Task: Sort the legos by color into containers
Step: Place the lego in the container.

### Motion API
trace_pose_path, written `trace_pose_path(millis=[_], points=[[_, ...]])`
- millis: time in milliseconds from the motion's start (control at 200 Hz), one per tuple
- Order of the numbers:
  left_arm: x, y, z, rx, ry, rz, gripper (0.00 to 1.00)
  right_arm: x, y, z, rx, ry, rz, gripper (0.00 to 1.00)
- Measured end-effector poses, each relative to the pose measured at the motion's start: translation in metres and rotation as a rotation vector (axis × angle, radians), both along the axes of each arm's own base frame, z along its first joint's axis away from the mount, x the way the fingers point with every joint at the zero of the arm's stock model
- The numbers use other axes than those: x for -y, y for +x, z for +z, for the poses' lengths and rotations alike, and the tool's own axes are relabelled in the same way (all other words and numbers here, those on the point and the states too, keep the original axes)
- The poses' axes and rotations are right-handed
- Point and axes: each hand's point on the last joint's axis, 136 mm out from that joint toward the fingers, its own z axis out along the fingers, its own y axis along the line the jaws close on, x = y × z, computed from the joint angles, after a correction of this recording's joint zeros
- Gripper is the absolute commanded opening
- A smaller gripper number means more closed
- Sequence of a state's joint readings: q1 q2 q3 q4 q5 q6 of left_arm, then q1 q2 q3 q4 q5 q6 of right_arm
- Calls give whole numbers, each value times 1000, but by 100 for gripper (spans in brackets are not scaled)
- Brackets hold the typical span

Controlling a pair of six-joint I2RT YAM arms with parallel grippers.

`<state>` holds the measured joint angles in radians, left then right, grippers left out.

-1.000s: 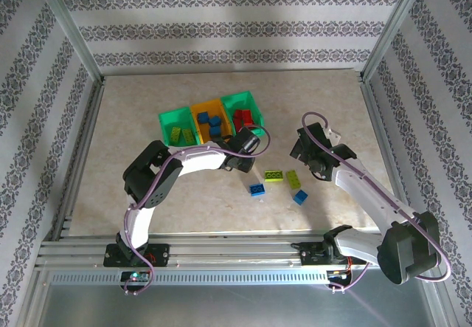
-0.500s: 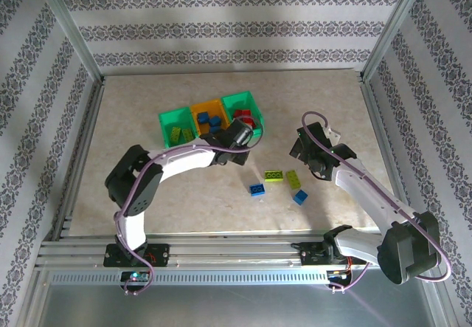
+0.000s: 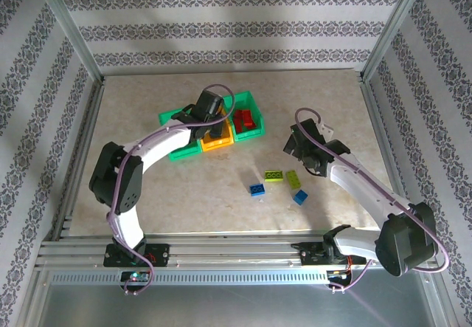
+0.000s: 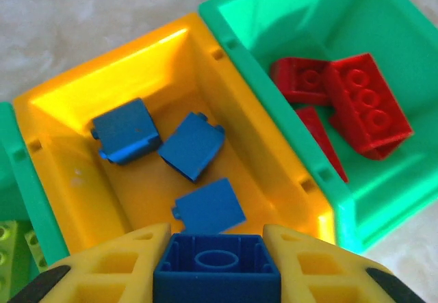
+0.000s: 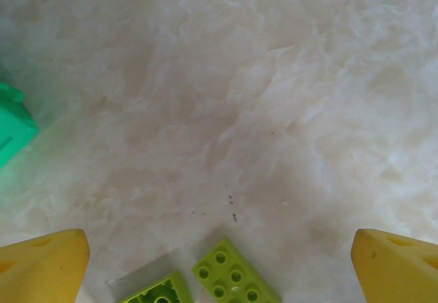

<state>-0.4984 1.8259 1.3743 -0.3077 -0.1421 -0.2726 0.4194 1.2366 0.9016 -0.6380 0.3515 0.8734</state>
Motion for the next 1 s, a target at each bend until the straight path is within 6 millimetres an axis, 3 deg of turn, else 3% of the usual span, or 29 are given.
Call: trace_pose_path(millis=[230,525,814,999], points=[[-8,21,-21,-38,3,20,29,-3,5,2,10,11,-6,98],[-6,21,-32,-64,9,4,61,-7,7,3,14,13,1,98],[-3,17,-32,-74,-6,-9,63,-7,8,0,5,8,1,98],[-6,3,-15,-61,-32,-19,63,-8,10,3,14,13,1,98]])
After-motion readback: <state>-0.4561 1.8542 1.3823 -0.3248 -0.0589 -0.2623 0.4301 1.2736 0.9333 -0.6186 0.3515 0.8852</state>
